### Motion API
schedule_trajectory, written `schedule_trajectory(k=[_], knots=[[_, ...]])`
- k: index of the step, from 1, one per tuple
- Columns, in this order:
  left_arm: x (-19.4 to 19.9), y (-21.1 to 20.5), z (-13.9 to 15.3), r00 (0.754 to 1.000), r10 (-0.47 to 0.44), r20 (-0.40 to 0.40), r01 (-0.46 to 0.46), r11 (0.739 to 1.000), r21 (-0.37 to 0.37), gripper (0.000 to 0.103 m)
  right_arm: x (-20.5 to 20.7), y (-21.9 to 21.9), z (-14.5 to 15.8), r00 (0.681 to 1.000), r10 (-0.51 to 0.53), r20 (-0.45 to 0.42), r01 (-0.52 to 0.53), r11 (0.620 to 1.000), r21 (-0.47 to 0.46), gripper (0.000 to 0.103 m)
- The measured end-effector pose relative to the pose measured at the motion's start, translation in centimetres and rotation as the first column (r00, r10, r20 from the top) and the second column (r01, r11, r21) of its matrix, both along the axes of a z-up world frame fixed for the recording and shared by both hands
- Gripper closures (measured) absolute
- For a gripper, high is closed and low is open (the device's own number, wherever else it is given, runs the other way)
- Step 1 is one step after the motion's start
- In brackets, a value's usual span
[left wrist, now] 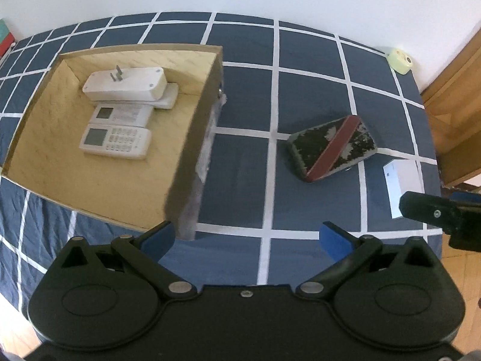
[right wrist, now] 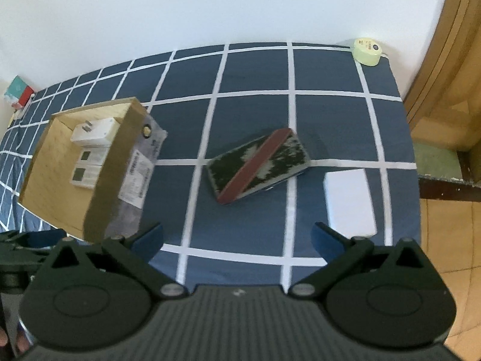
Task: Organize objects
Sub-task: 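Move both tools from the box toward the black case with red strap, then close the left tool on the black case while the right tool grips it too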
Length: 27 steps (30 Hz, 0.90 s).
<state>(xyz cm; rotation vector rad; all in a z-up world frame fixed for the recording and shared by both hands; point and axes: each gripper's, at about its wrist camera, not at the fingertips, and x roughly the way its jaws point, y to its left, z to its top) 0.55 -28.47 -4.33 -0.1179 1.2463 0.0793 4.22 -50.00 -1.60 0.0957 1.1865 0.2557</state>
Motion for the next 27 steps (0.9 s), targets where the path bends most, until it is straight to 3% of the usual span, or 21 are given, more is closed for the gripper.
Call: schedule_trajectory(k=[11, 27], knots=[[3.4, -3.0, -2.3, 0.998, 0.052, -0.046, -0.051, 0.998, 0.021, 0.000, 5.5, -3.4, -1.8, 0.997, 0.068, -0.044, -0.068, 0.998, 0.020, 0.000], [10.2, -3.5, -9.3, 0.968, 0.172, -0.181, -0.167, 0.985, 0.043, 0.000, 15.4, -2.2, -10.1, 0.959, 0.215, -0.182, -0.213, 0.977, 0.034, 0.000]])
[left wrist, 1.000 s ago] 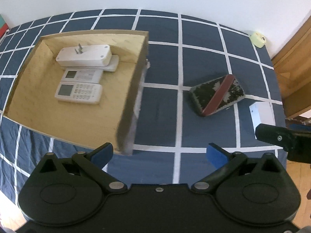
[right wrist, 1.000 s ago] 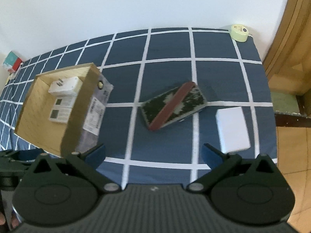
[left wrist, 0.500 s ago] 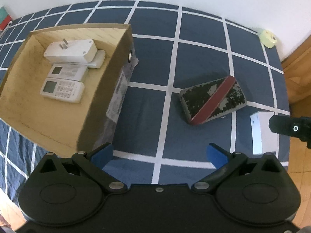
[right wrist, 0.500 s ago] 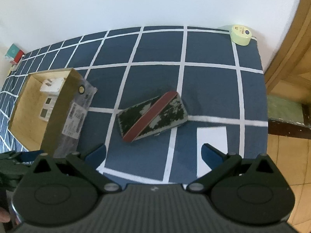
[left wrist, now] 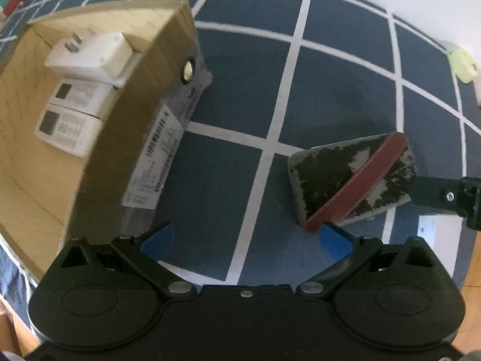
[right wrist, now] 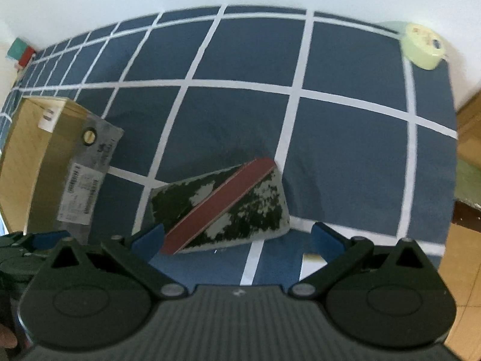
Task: Organize objects
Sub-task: 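Close the left tool on the black case while the right tool grips it too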
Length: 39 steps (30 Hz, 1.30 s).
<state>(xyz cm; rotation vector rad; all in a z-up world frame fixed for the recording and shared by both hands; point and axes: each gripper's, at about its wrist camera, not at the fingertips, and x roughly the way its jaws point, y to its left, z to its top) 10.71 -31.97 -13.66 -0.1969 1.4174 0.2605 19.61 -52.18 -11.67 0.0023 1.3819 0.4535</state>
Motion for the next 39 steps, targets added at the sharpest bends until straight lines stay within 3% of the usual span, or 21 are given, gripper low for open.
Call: schedule_trajectory(k=[11, 22, 25, 27, 39], knots=[[2.0, -0.6, -3.4, 0.998, 0.004, -0.064, -0.005, 1.000, -0.011, 0.000, 3.0, 1.4, -4.8, 0.995, 0.069, -0.078, -0.069, 0.998, -0.006, 0.000], [2.7, -1.2, -3.9, 0.998, -0.039, -0.058, 0.035, 0.998, -0.058, 0.000, 3.9, 2.7, -5.7, 0.994, 0.078, -0.071, -0.080, 0.996, -0.030, 0.004], [2.6, -1.1, -3.9, 0.997, -0.047, -0.056, 0.043, 0.996, -0.077, 0.000, 3.7, 3.1, -5.5, 0.996, 0.075, -0.053, -0.078, 0.995, -0.054, 0.015], [2.5, -1.0, -4.0, 0.997, -0.049, -0.054, 0.044, 0.995, -0.089, 0.000, 3.5, 3.3, -5.3, 0.997, 0.052, -0.060, -0.055, 0.997, -0.053, 0.021], [1.3, -0.9, -4.3, 0.995, -0.089, -0.052, 0.080, 0.984, -0.159, 0.000, 0.8, 2.2, -5.6, 0.979, -0.163, -0.121, 0.155, 0.985, -0.073, 0.021]])
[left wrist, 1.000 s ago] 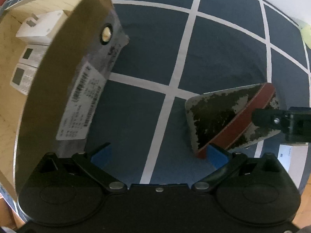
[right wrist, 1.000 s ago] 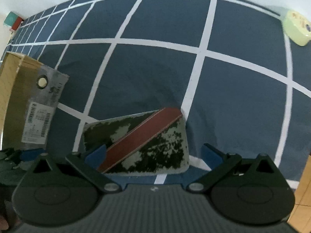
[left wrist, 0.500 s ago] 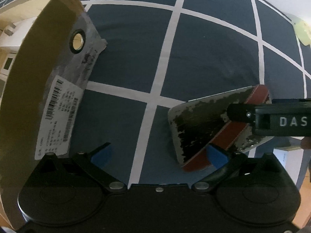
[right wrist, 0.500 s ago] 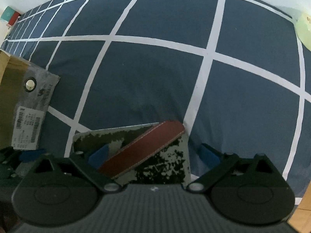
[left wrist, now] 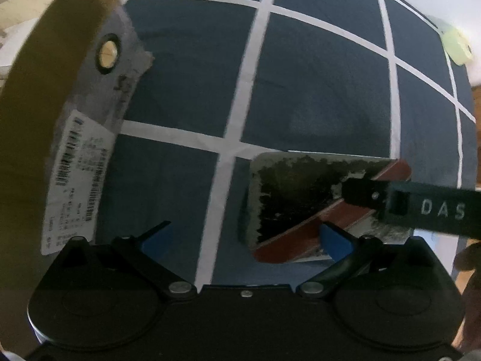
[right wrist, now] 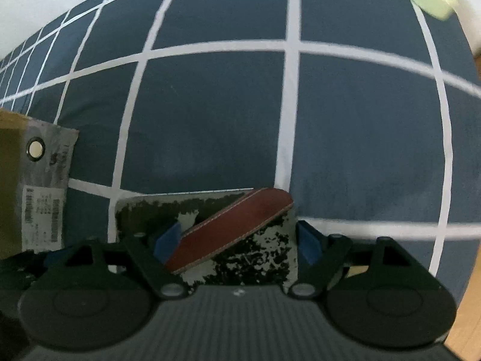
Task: Organize objects
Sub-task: 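Close the left tool on the black case while the right tool grips it too, then carry the black case with both tools over the box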
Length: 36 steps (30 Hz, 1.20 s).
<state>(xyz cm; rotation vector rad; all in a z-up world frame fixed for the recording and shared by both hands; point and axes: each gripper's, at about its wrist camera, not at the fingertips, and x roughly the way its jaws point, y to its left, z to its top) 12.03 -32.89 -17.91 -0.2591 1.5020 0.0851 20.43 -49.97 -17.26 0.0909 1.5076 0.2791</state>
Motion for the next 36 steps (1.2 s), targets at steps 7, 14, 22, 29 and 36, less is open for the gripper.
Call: schedule_trajectory(k=[7, 14, 22, 29, 36], knots=[[0.4, -1.6, 0.0, 0.999, -0.040, 0.015, 0.040, 0.999, -0.020, 0.000, 0.2, -0.5, -0.3, 1.000, -0.001, 0.006, 0.001, 1.000, 0.023, 0.021], [0.4, -2.7, 0.2, 0.997, -0.060, 0.040, 0.062, 0.996, -0.070, 0.009, 0.9, -0.2, -0.3, 1.000, 0.019, 0.016, -0.019, 1.000, 0.016, 0.021], [1.8, -2.7, 0.1, 0.996, -0.080, 0.048, 0.084, 0.993, -0.086, 0.023, 0.8, -0.4, -0.3, 1.000, 0.015, 0.017, -0.015, 1.000, 0.024, 0.022], [2.6, -1.8, 0.9, 0.994, -0.097, 0.058, 0.101, 0.993, -0.059, 0.024, 0.1, -0.6, 0.5, 1.000, 0.002, 0.029, -0.003, 0.999, 0.052, 0.022], [1.8, -2.1, 3.8, 0.988, -0.115, 0.104, 0.118, 0.993, -0.023, 0.024, -1.3, -0.6, 3.4, 0.997, -0.015, 0.080, 0.008, 0.997, 0.083, 0.022]])
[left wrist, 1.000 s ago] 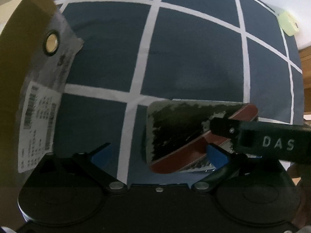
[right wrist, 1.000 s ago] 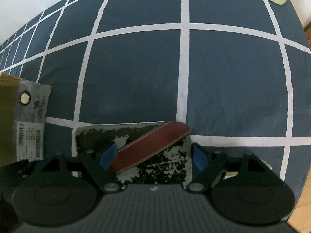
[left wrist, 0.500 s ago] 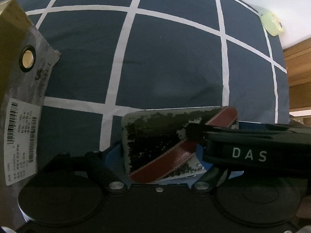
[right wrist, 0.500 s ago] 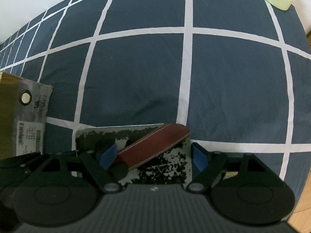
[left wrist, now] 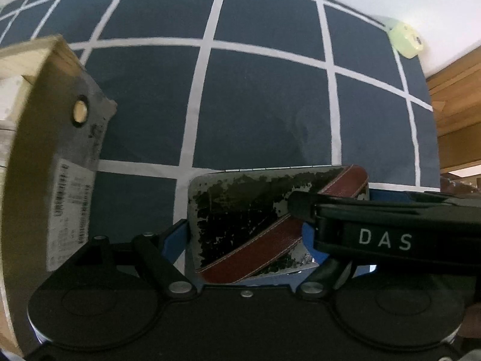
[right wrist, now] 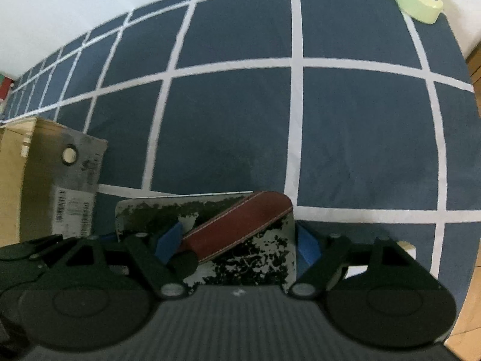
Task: Organize objects
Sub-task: 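Carry the black case with both tools over the box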
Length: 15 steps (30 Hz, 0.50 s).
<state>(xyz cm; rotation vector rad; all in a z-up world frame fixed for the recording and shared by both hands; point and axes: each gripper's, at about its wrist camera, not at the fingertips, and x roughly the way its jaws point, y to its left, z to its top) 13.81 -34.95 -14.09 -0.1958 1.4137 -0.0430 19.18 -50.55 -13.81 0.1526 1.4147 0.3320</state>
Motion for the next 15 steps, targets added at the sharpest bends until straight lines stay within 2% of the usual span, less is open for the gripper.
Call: schedule_trajectory(k=[15], knots=[[-5.1, 0.5, 7.0, 0.992, -0.034, 0.125, 0.034, 0.999, 0.007, 0.024, -5.7, 1.0, 7.6, 0.992, -0.026, 0.123, 0.026, 1.000, 0.007, 0.023]])
